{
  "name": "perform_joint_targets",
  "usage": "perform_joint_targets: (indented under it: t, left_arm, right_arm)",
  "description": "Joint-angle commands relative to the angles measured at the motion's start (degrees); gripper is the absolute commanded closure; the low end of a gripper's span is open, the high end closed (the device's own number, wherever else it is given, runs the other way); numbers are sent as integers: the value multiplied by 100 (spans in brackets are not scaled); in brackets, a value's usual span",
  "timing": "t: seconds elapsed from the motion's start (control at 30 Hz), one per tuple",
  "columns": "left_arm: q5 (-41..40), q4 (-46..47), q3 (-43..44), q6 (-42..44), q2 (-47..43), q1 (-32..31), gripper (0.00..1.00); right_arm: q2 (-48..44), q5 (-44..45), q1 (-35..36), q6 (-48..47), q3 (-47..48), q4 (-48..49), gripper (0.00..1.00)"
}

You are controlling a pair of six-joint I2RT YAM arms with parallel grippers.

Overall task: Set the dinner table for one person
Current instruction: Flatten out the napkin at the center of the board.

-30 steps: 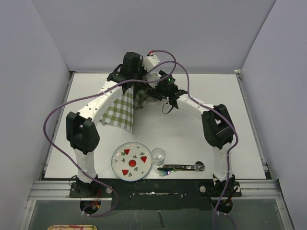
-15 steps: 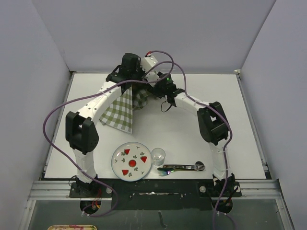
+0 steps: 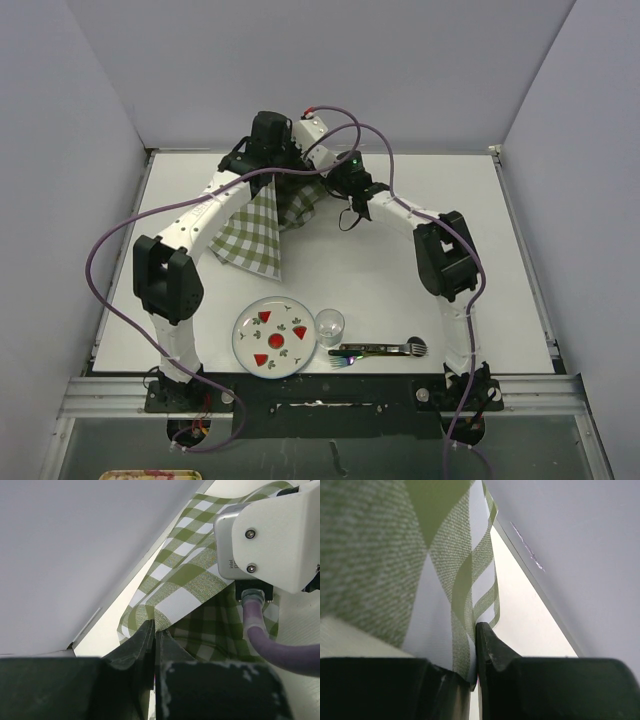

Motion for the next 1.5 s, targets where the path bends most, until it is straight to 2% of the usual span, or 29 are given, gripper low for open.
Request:
perform_joint_targets:
  t: [0.0, 0.23, 0.4, 0.67, 0.83, 0.97, 1.47]
  left_arm:
    - [146, 111, 48, 164, -501, -46, 100]
    - [176, 142, 149, 182, -393, -63, 100]
    - [207, 99, 185, 192, -370, -88, 100]
    - [187, 55, 92, 220, -473, -108, 100]
    - [195, 38, 6, 263, -556, -108, 100]
    - [201, 37, -63, 270, -613, -108, 100]
    - [197, -148, -203, 79, -729, -189, 100]
  right_arm:
    - [-371, 148, -33, 190, 201, 188, 91]
    - [-714, -83, -33, 346, 170, -193, 87]
    - [-775, -249, -35, 528, 372, -481, 79]
    - [-638, -234, -25, 483, 578, -461, 79]
    - [-489, -234, -24, 422, 571, -423, 87]
    - [-379, -210, -30, 394, 601, -399, 100]
    - [-728, 304, -38, -23, 660, -312, 100]
